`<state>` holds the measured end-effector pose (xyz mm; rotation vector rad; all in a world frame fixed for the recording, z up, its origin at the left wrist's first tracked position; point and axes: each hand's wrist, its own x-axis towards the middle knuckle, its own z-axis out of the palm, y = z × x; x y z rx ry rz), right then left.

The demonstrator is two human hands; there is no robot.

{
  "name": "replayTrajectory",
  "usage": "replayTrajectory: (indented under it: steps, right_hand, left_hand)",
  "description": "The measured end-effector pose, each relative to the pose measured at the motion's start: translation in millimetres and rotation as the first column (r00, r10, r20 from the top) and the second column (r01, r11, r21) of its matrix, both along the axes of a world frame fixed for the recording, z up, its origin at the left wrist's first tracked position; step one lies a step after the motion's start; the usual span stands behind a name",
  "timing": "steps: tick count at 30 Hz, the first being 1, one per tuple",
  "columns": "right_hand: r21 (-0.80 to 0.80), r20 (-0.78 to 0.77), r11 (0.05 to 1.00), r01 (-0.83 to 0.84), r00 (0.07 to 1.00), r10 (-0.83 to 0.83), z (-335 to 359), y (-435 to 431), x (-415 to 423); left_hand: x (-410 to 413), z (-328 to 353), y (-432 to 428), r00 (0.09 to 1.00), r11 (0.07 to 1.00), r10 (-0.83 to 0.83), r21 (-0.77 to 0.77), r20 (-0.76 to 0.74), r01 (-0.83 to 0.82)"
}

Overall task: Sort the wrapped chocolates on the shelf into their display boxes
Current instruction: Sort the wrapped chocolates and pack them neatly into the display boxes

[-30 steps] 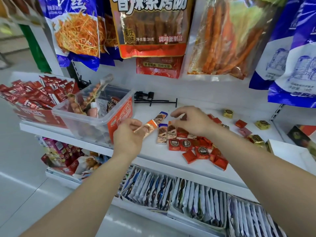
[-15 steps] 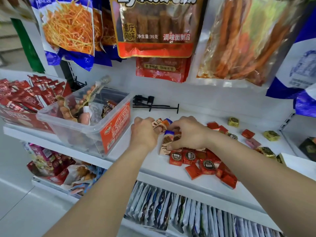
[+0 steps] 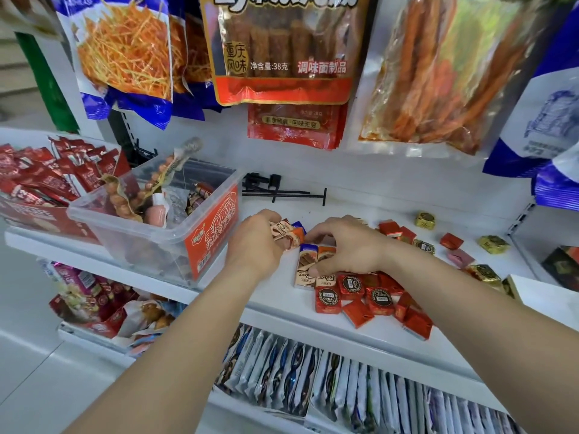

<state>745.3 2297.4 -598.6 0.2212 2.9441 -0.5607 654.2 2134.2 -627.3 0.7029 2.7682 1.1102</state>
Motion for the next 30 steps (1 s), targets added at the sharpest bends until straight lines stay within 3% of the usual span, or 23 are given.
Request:
replayTrajectory:
  steps: [4, 9, 13, 19, 25, 30]
  right_hand:
    - [-0.101, 0.017, 0.995, 0.015, 1.0, -0.013, -1, -5, -3]
    - [-0.094, 0.042, 0.995, 0.03, 0.999, -0.026, 3, -10, -10]
    - [-0.144, -0.159, 0.988, 0.061, 0.984, -0.083, 9, -16, 1]
    - [-0.244, -0.424, 0.961, 0.133, 0.876, -0.229, 28, -24, 67]
    - [-0.399, -0.439, 0.881, 0.256, 0.79, -0.428, 52, -10, 210]
    - [-0.428, -0.428, 0.791, 0.437, 0.673, -0.603, 63, 46, 332]
  left_hand:
    - [9, 5, -16, 0.999, 0.998, 0.022, -0.06, 0.029, -0.02]
    - [31, 5, -35, 1.0, 0.994, 0.005, -0.112, -0.018, -0.007]
    - [37, 4, -48, 1.0, 0.997, 0.01, -0.071, 0.018, -0.009]
    - [66, 35, -59, 1.0, 1.0, -0.008, 0.009, 0.003, 0.008]
    - [155, 79, -26, 0.967, 0.963, -0.254, 0.092, -0.009, 0.254]
    - [246, 86, 47, 0.86, 0.859, -0.509, 0.085, 0.038, 0.504]
